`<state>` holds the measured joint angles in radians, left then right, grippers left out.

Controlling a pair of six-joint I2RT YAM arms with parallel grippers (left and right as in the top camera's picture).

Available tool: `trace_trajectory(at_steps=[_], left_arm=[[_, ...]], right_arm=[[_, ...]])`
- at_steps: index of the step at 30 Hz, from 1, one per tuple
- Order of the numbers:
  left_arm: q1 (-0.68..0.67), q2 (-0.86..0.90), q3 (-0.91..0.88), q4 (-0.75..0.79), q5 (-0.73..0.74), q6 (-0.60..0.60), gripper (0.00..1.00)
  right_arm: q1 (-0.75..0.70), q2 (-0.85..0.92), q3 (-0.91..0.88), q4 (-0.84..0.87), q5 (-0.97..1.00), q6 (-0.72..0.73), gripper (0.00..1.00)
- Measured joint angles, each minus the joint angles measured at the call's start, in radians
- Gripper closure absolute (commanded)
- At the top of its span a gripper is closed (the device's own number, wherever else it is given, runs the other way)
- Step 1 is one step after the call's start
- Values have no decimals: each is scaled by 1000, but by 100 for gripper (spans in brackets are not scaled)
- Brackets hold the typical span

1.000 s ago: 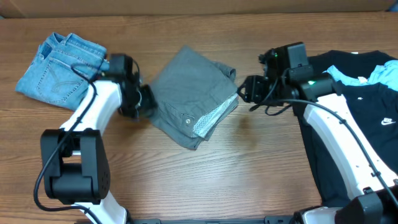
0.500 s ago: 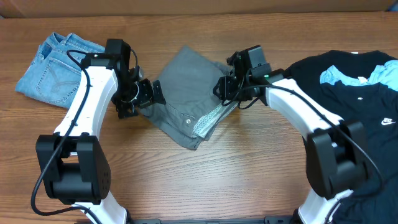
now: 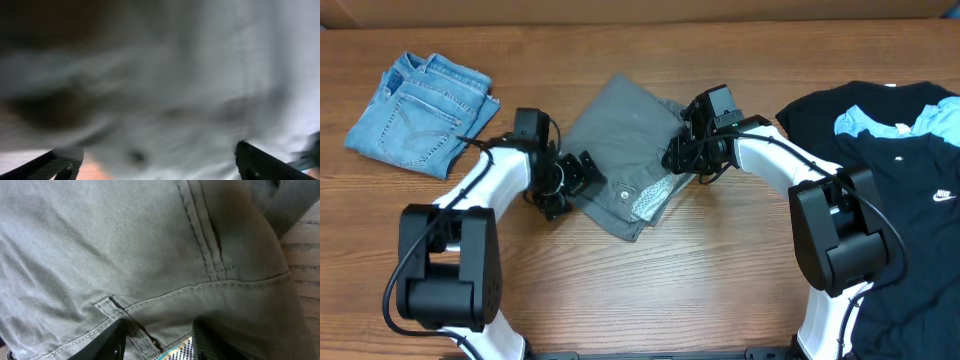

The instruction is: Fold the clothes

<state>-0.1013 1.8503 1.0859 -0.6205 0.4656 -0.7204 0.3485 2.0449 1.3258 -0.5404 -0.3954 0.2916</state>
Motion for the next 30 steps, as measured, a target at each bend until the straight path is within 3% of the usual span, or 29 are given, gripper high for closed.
trace_trajectory(at_steps=[8, 11, 14, 20, 26, 30], left_arm=[[-106, 3, -57, 308, 28, -290, 1], [-121, 29, -57, 391, 39, -357, 52], [-121, 71, -57, 409, 58, -377, 96], [-120, 90, -40, 368, 74, -243, 96], [-75, 67, 25, 85, 62, -60, 96], [17, 13, 133, -104, 38, 62, 96]], right_arm=[[0, 0, 2, -13, 0, 0, 54], [0, 0, 3, -24, -1, 0, 57], [0, 0, 4, -37, -1, -4, 62], [-2, -6, 8, -134, -8, -4, 63], [-31, -151, -4, -236, 2, -13, 62], [-76, -352, -3, -266, 7, -19, 62]])
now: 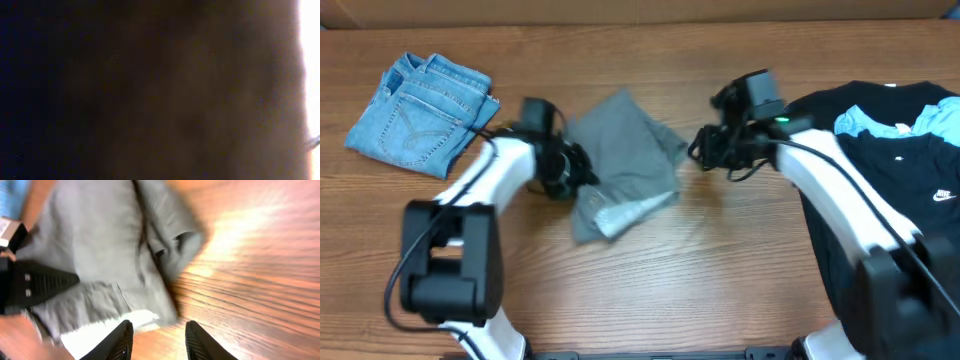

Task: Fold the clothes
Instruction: 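Carry the shorts with the left gripper onto the blue jeans, then release the shorts on the jeans and adjust with the left gripper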

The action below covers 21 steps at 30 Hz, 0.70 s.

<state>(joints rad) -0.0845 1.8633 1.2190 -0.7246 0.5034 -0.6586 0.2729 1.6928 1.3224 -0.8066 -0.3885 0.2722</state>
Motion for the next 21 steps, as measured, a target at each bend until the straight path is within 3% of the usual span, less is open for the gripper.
trace_trajectory(at_steps=[9, 16, 21], left_arm=[[278, -135, 382, -27, -30, 163, 96], [470, -122, 403, 104, -52, 225, 96], [546, -14, 404, 208, -48, 245, 96]], right_arm=[[-16, -95, 1, -59, 1, -4, 62], [-15, -95, 1, -97, 1, -5, 62], [-15, -95, 1, -139, 1, -5, 62]])
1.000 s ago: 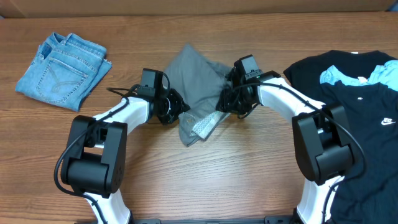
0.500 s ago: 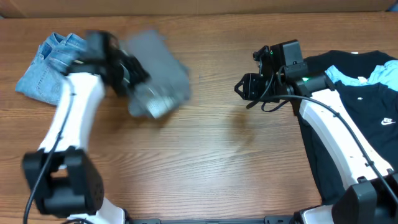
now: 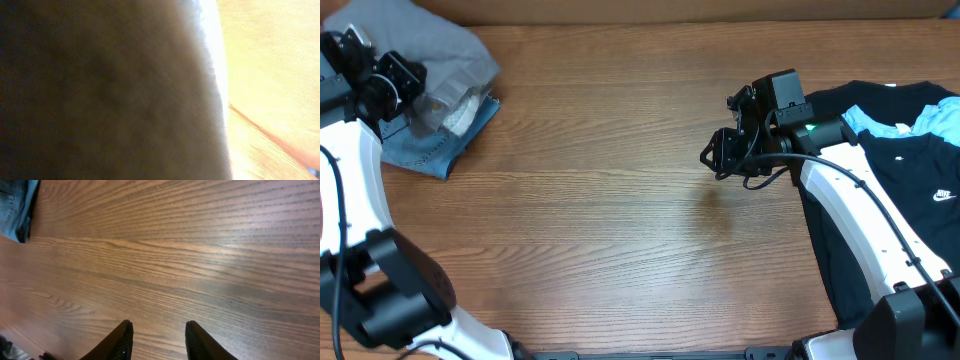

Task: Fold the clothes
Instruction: 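Release the shorts on the jeans and adjust with the left gripper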

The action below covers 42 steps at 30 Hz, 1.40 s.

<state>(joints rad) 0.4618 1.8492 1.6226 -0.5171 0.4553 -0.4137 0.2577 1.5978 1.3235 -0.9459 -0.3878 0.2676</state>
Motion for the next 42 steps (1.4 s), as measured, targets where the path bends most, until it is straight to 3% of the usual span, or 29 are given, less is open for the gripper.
trace_trajectory(at_steps=[6, 11, 15, 23, 33, 39, 42], left_arm=[[52, 138, 0, 53, 67, -6, 96], [51, 147, 28, 233, 205, -113, 96], [-3, 146, 114, 290, 269, -184, 96], [-139, 146, 125, 320, 241, -213, 96], [-153, 232, 125, 288, 202, -213, 92], [-109, 306, 125, 174, 177, -169, 89], [-46, 306, 126, 117, 173, -130, 82]], right_arm=[[11, 0, 0, -24, 1, 0, 62], [14, 0, 0, -35, 1, 0, 62], [14, 0, 0, -40, 2, 0, 62], [14, 0, 0, -52, 2, 0, 62], [14, 0, 0, -73, 2, 1, 62], [14, 0, 0, -95, 2, 0, 62], [14, 0, 0, -95, 2, 0, 62]])
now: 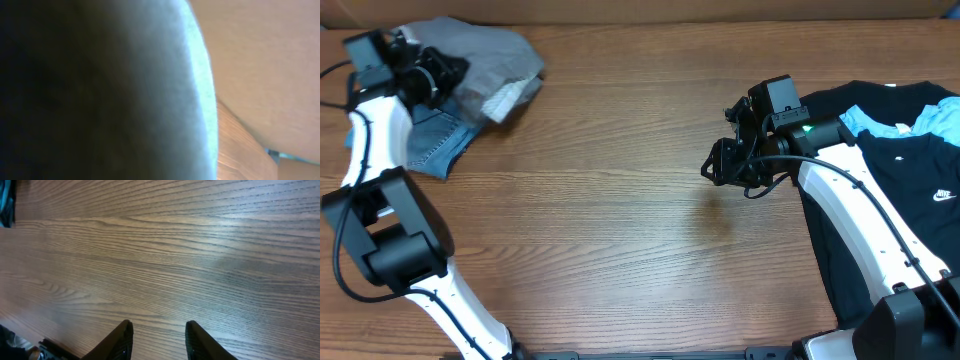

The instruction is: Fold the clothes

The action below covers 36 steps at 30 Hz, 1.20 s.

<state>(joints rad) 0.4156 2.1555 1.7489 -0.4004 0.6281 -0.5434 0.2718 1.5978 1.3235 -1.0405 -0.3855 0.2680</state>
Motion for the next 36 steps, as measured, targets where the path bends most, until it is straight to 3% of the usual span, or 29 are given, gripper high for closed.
trace_trajectory(at_steps=[1, 5, 7, 9, 16, 22, 28, 32, 36], left_arm=[[24, 0, 0, -33, -4, 9, 79], [131, 0, 0, -103, -19, 53, 43], [175, 0, 0, -123, -24, 82, 32], [227, 0, 0, -167, -27, 107, 0], [346, -8, 4, -349, -31, 206, 0], [367, -153, 4, -359, -37, 294, 0], [176, -243, 28, -325, -180, 402, 0], [78, -157, 28, -327, -297, 413, 0], [69, -18, 27, -372, -391, 391, 0]], right_arm=[[0, 0, 0, 0, 0, 0, 62], [0, 0, 0, -1, 0, 0, 62], [0, 0, 0, -1, 0, 0, 62], [0, 0, 0, -1, 0, 0, 62], [0, 0, 0, -4, 0, 0, 62], [0, 0, 0, -6, 0, 0, 62], [0, 0, 0, -7, 0, 0, 62], [0, 0, 0, -13, 0, 0, 62], [0, 0, 0, -22, 0, 0, 62]])
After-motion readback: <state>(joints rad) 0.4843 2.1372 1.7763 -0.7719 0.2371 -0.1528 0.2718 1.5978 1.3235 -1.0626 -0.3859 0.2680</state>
